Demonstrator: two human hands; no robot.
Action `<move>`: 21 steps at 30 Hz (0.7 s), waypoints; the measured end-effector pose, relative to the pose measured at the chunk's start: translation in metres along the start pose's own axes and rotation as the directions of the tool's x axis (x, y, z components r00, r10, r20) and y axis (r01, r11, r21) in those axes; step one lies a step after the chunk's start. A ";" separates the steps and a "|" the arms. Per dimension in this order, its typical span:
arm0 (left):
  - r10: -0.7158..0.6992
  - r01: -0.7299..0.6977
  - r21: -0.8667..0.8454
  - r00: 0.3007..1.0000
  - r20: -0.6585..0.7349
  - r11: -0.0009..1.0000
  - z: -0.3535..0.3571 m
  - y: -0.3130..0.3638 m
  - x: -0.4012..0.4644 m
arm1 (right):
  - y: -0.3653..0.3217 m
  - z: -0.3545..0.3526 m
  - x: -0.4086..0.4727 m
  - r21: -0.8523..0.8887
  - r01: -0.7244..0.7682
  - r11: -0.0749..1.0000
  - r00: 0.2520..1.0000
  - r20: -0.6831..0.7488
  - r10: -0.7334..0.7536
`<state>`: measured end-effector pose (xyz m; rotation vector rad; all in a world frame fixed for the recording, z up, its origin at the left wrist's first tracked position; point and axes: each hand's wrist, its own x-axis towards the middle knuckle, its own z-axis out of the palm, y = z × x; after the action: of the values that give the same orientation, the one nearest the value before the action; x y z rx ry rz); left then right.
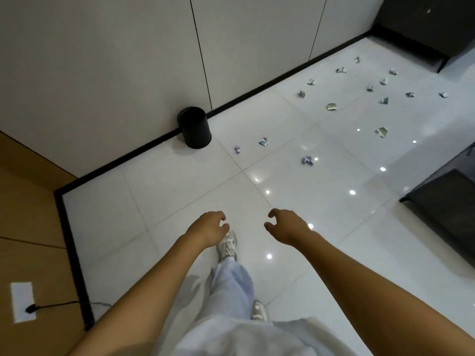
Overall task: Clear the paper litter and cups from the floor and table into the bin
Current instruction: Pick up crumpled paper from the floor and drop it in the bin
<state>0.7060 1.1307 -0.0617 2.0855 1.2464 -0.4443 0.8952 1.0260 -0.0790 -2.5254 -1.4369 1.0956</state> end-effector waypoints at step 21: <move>0.032 -0.034 0.020 0.998 0.061 0.999 -0.240 0.003 0.323 | -0.090 -0.183 0.323 0.100 -0.101 0.990 0.995 0.016 0.100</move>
<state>0.8555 1.5038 -0.0754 2.0913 1.1753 -0.5041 1.0409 1.3787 -0.0899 -2.5497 -1.2349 1.1664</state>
